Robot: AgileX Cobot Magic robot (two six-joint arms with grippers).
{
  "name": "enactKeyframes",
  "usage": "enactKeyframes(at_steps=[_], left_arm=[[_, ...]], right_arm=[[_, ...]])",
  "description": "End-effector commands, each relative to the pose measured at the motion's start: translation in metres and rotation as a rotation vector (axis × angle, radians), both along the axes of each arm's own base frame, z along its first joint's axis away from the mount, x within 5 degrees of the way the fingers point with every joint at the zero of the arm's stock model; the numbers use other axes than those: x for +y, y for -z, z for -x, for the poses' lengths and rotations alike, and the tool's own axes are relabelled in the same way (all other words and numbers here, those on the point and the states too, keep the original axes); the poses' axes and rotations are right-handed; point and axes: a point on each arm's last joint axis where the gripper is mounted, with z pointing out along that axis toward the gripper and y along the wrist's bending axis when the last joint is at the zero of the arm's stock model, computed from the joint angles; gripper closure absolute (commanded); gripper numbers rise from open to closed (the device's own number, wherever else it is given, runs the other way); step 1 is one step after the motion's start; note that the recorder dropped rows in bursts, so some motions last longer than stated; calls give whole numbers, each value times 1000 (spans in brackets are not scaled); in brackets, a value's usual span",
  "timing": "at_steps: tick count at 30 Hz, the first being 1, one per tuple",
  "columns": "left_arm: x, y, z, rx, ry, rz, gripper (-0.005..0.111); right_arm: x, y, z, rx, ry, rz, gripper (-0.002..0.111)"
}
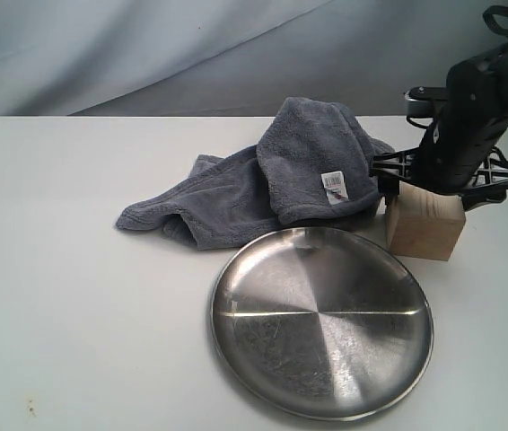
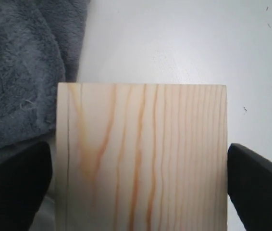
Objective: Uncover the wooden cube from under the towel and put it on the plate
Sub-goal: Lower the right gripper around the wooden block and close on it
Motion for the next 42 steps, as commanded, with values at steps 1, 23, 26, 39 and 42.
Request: enactKeyframes(at_steps=[1, 23, 26, 39, 42], left_arm=[[0, 0, 0, -10, -3, 6, 107], [0, 0, 0, -10, -3, 6, 107], [0, 0, 0, -10, -3, 6, 107], [0, 0, 0, -10, -3, 6, 107], [0, 0, 0, -10, -3, 6, 107]], right_arm=[[3, 0, 1, 3, -13, -15, 20], [3, 1, 2, 14, -11, -13, 29], [3, 1, 2, 14, -11, -13, 29], [3, 1, 2, 14, -11, -13, 52], [2, 1, 2, 18, -9, -13, 52]])
